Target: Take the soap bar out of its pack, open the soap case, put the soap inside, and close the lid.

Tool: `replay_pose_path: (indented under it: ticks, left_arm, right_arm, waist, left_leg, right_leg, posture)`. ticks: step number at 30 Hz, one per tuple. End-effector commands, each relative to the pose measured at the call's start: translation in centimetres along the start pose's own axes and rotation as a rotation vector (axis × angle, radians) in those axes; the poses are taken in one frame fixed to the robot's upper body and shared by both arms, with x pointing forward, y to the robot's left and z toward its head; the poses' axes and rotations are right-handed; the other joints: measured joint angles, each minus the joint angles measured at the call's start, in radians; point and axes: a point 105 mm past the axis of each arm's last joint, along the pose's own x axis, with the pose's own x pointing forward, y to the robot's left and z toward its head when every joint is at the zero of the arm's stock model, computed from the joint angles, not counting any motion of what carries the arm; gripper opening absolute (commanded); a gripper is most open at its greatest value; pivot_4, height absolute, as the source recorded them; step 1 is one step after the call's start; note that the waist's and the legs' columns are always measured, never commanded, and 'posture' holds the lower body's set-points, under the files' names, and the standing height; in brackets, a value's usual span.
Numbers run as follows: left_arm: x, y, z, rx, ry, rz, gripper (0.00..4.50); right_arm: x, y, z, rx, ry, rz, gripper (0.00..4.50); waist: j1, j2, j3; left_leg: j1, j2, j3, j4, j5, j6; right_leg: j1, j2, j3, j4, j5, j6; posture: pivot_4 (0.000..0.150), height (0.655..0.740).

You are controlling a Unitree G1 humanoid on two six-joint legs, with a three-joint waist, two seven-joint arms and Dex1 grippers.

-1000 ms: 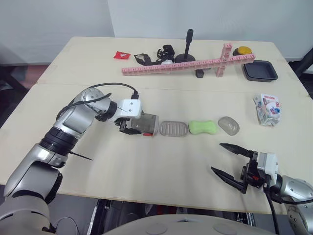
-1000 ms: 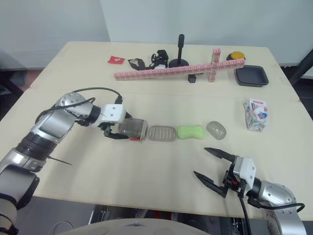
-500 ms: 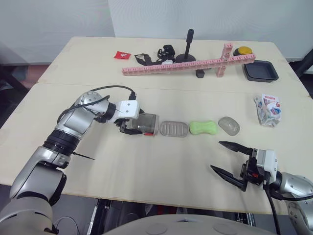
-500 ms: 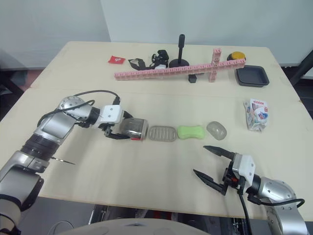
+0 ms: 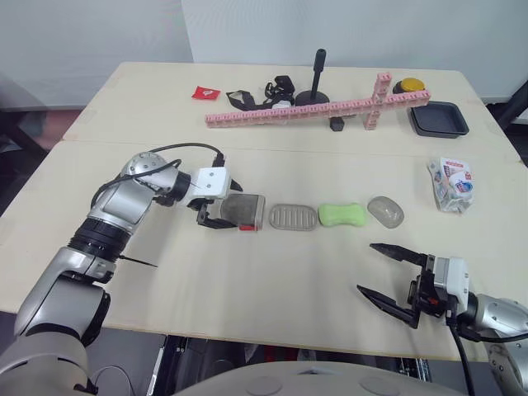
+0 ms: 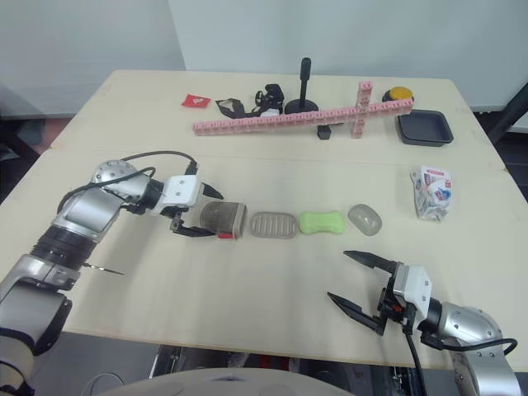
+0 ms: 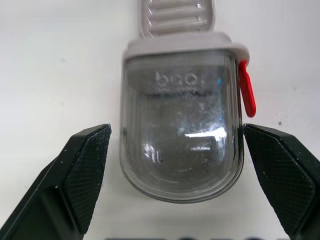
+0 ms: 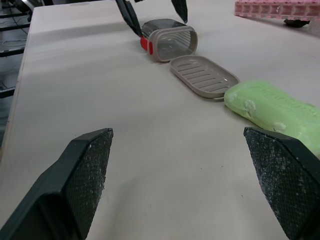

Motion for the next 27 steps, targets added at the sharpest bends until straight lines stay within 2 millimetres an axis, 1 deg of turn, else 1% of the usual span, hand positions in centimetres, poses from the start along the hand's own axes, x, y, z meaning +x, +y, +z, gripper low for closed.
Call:
replay_pose_path:
  ticks: [1, 3, 4, 7, 9, 11, 13, 16, 19, 22, 25, 27]
  left_arm:
    - [-2.0, 0.3, 1.3, 0.033, -0.090, 0.044, 4.49]
    - [-2.9, 0.5, 2.2, 0.025, -0.169, 0.081, 4.49]
    - [-3.3, 0.5, 2.4, 0.024, -0.202, 0.102, 4.49]
    - [-4.3, 0.1, 2.7, -0.025, -0.292, 0.168, 4.49]
    - [-4.8, -0.5, 2.5, -0.080, -0.341, 0.220, 4.49]
    - [-5.3, -1.6, 1.6, -0.170, -0.373, 0.274, 4.49]
    - [-5.6, -2.6, 0.8, -0.238, -0.383, 0.307, 4.49]
    - [-5.6, -4.4, -0.2, -0.273, -0.365, 0.331, 4.49]
    - [-5.8, -5.6, -0.6, -0.350, -0.397, 0.410, 4.49]
    - [-5.4, -7.4, -1.0, -0.375, -0.387, 0.432, 4.49]
    - [-5.3, -8.7, -1.3, -0.400, -0.381, 0.439, 4.49]
    - [-5.2, -9.5, -1.1, -0.404, -0.387, 0.416, 4.49]
  right_arm:
    - [-0.1, -0.2, 1.6, -0.126, -0.008, 0.077, 4.50]
    - [1.0, -1.3, 2.3, -0.143, -0.012, 0.088, 4.50]
    - [1.6, -2.1, 3.0, -0.156, -0.017, 0.084, 4.50]
    - [2.9, -3.7, 4.6, -0.208, 0.016, 0.125, 4.50]
    - [3.7, -4.7, 5.1, -0.228, 0.076, 0.156, 4.50]
    - [4.9, -5.8, 5.6, -0.234, 0.149, 0.184, 4.50]
    - [5.7, -6.4, 5.6, -0.234, 0.215, 0.221, 4.50]
    - [6.7, -6.7, 5.6, -0.242, 0.299, 0.297, 4.50]
    - [8.0, -7.4, 4.9, -0.264, 0.385, 0.345, 4.50]
    - [9.6, -8.1, 4.5, -0.308, 0.458, 0.374, 4.50]
    - [10.7, -8.0, 4.5, -0.324, 0.494, 0.411, 4.50]
    - [11.2, -7.7, 4.4, -0.335, 0.508, 0.429, 4.50]
  waist:
    - [-0.002, 0.000, 0.000]
    - [-0.008, 0.000, 0.000]
    - [-0.011, 0.000, 0.000]
    - [-0.023, 0.000, 0.000]
    - [-0.024, 0.000, 0.000]
    - [-0.027, 0.000, 0.000]
    - [-0.026, 0.000, 0.000]
    - [-0.020, 0.000, 0.000]
    - [-0.018, 0.000, 0.000]
    - [-0.023, 0.000, 0.000]
    - [-0.022, 0.000, 0.000]
    - [-0.019, 0.000, 0.000]
  left_leg:
    - [0.000, 0.000, 0.000, 0.000, 0.000, 0.000]
    - [0.000, 0.000, 0.000, 0.000, 0.000, 0.000]
    - [0.000, 0.000, 0.000, 0.000, 0.000, 0.000]
    - [0.000, 0.000, 0.000, 0.000, 0.001, 0.001]
    - [0.001, 0.000, 0.000, 0.000, 0.001, 0.001]
    - [0.000, 0.000, 0.000, -0.001, 0.001, 0.002]
    - [0.000, 0.000, -0.001, -0.001, 0.000, 0.002]
    - [0.000, 0.001, -0.002, -0.001, 0.000, 0.002]
    - [0.000, 0.001, -0.002, -0.001, 0.000, 0.002]
    - [-0.001, 0.000, -0.002, 0.000, 0.000, 0.002]
    - [0.000, 0.001, -0.001, 0.000, 0.000, 0.002]
    - [0.000, 0.002, -0.001, 0.000, 0.000, 0.002]
  right_leg:
    - [0.000, 0.000, 0.000, 0.000, 0.000, 0.000]
    - [0.000, 0.000, 0.000, 0.000, 0.000, 0.000]
    - [0.000, 0.000, 0.000, 0.000, 0.000, 0.000]
    - [0.000, 0.000, 0.000, 0.001, 0.000, 0.000]
    - [0.000, 0.000, -0.001, 0.001, 0.000, 0.000]
    - [0.000, 0.000, -0.001, 0.001, 0.000, 0.000]
    - [0.000, 0.000, -0.002, 0.000, 0.000, 0.000]
    - [0.000, 0.000, -0.004, 0.000, 0.000, 0.000]
    - [0.001, 0.000, -0.005, 0.000, 0.000, 0.000]
    - [0.001, -0.001, -0.006, -0.001, 0.000, 0.000]
    - [0.001, 0.000, -0.006, 0.000, 0.000, 0.000]
    - [0.001, 0.000, -0.006, 0.000, 0.000, 0.000]
  posture:
    - [0.150, 0.7330]
    - [0.150, 0.7330]
    - [0.150, 0.7330]
    - [0.150, 0.7330]
    - [0.150, 0.7330]
    - [0.150, 0.7330]
    - [0.150, 0.7330]
    - [0.150, 0.7330]
    - [0.150, 0.7330]
    - [0.150, 0.7330]
    - [0.150, 0.7330]
    - [0.150, 0.7330]
